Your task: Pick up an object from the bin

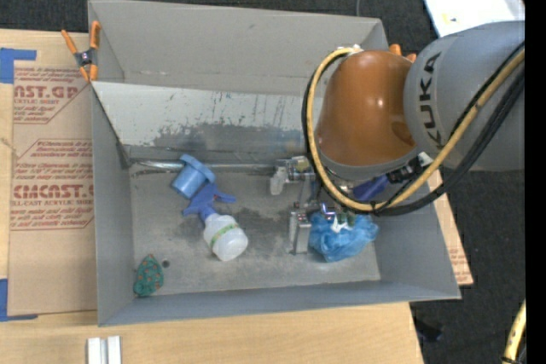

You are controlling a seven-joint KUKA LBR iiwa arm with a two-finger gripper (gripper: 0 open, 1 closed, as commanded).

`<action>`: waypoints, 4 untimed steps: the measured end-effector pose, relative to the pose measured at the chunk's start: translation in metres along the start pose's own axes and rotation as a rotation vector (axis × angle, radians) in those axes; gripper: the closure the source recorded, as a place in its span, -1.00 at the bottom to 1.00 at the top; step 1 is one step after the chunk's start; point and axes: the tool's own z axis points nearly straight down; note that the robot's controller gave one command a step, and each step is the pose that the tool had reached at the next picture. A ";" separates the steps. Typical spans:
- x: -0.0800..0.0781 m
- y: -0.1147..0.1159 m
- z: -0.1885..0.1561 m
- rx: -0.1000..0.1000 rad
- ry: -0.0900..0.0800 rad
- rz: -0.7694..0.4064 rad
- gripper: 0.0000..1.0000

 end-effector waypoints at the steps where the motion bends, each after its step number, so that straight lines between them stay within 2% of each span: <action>1: -0.002 0.000 -0.004 0.000 -0.008 0.001 -1.00; 2: 0.000 0.036 0.067 -0.002 -0.012 0.088 -1.00; 3: -0.006 0.048 0.098 -0.004 -0.014 0.422 -1.00; 4: 0.004 0.055 0.106 -0.002 -0.007 0.298 -1.00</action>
Offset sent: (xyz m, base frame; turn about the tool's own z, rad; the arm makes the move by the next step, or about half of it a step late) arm -0.0026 0.0435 -0.0842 0.1064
